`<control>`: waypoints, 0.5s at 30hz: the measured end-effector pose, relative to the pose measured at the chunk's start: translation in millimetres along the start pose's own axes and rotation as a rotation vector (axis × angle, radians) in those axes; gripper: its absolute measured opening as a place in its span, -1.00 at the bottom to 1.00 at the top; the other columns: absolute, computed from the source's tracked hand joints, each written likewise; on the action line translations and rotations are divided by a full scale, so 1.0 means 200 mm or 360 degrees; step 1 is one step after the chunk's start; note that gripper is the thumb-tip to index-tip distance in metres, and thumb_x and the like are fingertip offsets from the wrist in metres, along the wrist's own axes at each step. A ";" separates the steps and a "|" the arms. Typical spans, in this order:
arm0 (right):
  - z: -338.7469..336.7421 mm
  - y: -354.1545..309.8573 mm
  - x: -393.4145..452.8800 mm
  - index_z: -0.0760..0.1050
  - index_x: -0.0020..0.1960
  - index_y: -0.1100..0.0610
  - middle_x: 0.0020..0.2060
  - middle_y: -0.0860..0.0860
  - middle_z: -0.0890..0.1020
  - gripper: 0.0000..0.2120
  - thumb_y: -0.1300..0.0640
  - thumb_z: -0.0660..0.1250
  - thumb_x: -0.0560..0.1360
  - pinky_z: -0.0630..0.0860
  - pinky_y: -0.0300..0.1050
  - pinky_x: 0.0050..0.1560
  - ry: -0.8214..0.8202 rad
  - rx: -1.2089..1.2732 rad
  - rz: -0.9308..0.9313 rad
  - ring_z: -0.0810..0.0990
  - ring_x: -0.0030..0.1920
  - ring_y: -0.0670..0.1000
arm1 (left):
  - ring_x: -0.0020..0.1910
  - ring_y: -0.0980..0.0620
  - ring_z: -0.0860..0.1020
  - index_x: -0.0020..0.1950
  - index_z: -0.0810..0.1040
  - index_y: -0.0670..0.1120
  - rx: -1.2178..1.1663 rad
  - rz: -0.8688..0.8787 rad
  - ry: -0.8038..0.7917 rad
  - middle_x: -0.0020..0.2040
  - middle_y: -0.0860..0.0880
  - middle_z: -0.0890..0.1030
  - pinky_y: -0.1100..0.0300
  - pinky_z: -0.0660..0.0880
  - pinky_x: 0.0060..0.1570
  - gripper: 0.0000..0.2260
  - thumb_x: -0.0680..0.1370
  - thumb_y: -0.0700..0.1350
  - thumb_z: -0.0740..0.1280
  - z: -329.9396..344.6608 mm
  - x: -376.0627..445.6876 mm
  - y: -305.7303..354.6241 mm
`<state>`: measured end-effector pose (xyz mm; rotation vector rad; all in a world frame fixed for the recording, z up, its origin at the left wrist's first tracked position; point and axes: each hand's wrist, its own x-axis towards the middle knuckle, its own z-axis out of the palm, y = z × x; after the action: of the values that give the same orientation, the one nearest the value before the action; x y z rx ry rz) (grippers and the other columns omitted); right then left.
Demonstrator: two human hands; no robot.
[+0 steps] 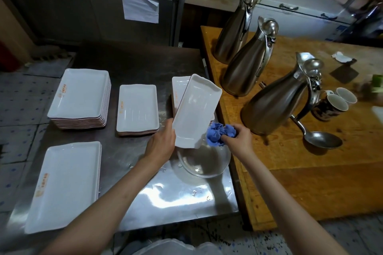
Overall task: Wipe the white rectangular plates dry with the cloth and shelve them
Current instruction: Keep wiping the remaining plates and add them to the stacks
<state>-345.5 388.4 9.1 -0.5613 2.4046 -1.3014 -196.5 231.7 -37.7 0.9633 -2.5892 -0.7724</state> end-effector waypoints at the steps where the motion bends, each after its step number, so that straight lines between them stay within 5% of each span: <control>1: 0.00 0.00 0.00 0.52 -0.15 0.16 -0.30 -0.04 0.58 -0.82 0.40 0.40 0.37 0.56 -0.27 -0.29 0.0007 0.0000 -0.0003 0.57 -0.26 -0.08 | -0.27 -0.33 0.54 0.31 0.33 -0.19 0.0002 0.0039 0.0027 -0.21 -0.31 0.56 0.09 0.28 -0.38 -0.73 0.60 -0.25 0.14 -0.01 0.00 0.00; 5: -0.01 0.00 -0.01 0.53 -0.14 0.20 -0.29 -0.01 0.58 -0.84 0.41 0.40 0.37 0.56 -0.26 -0.29 0.0022 0.0010 -0.0010 0.57 -0.25 -0.05 | -0.45 -0.25 0.54 0.22 0.24 -0.05 -0.0039 0.0192 0.0060 -0.37 -0.24 0.50 0.12 0.35 -0.52 -0.69 0.56 -0.32 0.19 -0.04 0.00 0.04; 7: -0.01 0.00 -0.02 0.52 -0.15 0.19 -0.30 -0.02 0.57 -0.84 0.41 0.40 0.37 0.56 -0.29 -0.32 0.0014 0.0016 -0.0012 0.57 -0.27 -0.07 | -0.39 -0.20 0.57 0.27 0.29 -0.08 -0.0011 0.0124 0.0039 -0.39 -0.13 0.35 0.12 0.42 -0.44 -0.73 0.59 -0.28 0.15 -0.08 0.00 0.06; 9: -0.02 -0.01 -0.03 0.51 -0.16 0.15 -0.30 -0.04 0.57 -0.82 0.40 0.40 0.38 0.56 -0.30 -0.33 0.0002 0.0023 -0.0008 0.57 -0.28 -0.10 | -0.57 -0.10 0.50 0.14 0.39 -0.18 -0.0054 0.0215 0.0011 -0.37 -0.09 0.15 0.23 0.36 -0.62 -0.71 0.44 -0.36 0.26 -0.12 0.01 0.09; 11: -0.02 -0.01 -0.03 0.50 -0.17 0.10 -0.28 -0.05 0.57 -0.79 0.39 0.40 0.39 0.58 -0.30 -0.32 -0.0008 0.0015 0.0001 0.58 -0.26 -0.10 | -0.72 -0.07 0.37 0.06 0.38 -0.17 0.0080 0.0308 0.0052 -0.54 -0.08 0.22 0.29 0.18 -0.75 -0.69 0.34 -0.29 0.30 -0.11 0.02 0.05; 15: -0.03 0.00 -0.04 0.50 -0.16 0.07 -0.26 -0.05 0.59 -0.78 0.37 0.41 0.39 0.55 -0.33 -0.35 -0.0025 0.0010 0.0018 0.59 -0.24 -0.11 | -0.73 -0.07 0.34 0.10 0.37 -0.13 0.0336 0.0462 0.0141 -0.63 -0.04 0.37 0.30 0.18 -0.73 -0.75 0.44 -0.17 0.11 -0.05 0.03 -0.01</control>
<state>-340.3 396.1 13.5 -0.5535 2.3872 -1.2945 -196.3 222.3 -30.7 0.6343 -2.6863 -0.3798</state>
